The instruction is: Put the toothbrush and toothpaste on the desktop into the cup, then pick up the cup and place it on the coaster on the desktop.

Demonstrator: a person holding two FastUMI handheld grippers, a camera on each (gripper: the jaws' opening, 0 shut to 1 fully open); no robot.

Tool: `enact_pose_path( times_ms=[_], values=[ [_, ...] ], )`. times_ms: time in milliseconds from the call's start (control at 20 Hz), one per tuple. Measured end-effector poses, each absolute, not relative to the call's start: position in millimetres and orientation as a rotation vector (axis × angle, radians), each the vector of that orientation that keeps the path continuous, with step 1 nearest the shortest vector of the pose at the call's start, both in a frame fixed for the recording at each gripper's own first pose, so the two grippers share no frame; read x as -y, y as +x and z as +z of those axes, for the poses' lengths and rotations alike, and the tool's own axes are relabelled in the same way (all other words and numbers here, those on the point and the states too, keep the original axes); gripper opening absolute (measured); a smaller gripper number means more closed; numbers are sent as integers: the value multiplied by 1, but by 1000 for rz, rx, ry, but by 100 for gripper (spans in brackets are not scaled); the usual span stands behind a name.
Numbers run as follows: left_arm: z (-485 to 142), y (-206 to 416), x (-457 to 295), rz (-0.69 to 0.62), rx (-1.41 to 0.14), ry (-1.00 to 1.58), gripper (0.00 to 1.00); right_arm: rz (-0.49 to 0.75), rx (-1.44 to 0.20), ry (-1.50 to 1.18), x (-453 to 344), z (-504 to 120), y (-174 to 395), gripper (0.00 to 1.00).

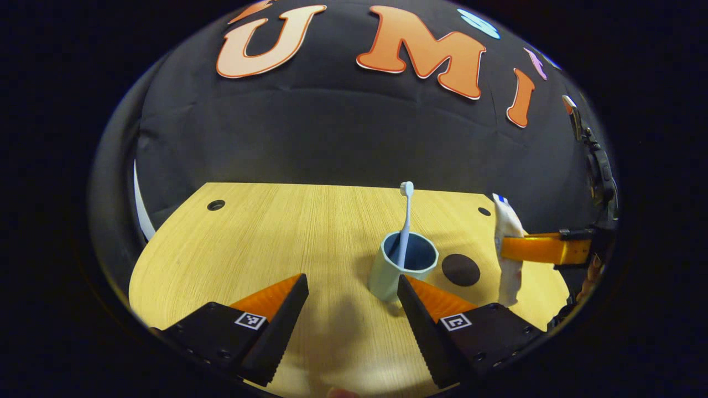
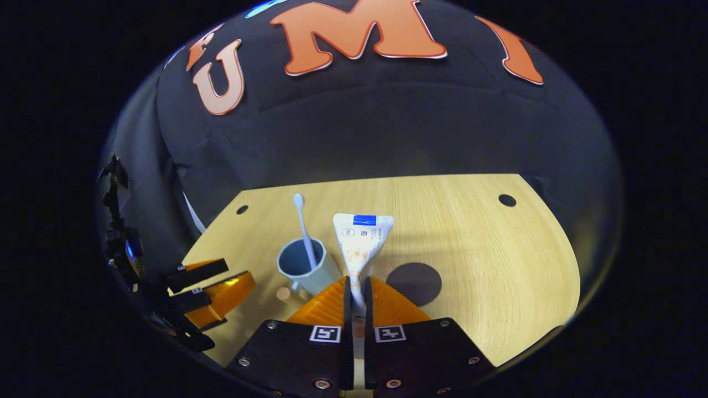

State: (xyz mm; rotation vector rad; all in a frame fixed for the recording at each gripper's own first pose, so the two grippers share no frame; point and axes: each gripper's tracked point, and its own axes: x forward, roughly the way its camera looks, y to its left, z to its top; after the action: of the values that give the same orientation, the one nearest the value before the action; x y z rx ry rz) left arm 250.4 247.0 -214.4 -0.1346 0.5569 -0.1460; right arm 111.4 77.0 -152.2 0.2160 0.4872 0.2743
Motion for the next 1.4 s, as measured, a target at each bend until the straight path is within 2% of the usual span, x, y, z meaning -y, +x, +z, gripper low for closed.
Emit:
enact_pose_path(
  times_ms=[650,900,1200,1400],
  values=[
    [-207,203,-268,-84,-559,-118,98,436,-169,300,-147,-82,174,8],
    [-209,198,-275,-60,-572,-107,98,485,-145,281,-169,-88,184,8],
    [-210,199,-276,-53,-577,-83,98,536,-115,109,-188,-109,180,7],
    [-212,202,-276,-38,-582,-80,98,520,-94,-17,-192,-123,185,8]
  ],
)
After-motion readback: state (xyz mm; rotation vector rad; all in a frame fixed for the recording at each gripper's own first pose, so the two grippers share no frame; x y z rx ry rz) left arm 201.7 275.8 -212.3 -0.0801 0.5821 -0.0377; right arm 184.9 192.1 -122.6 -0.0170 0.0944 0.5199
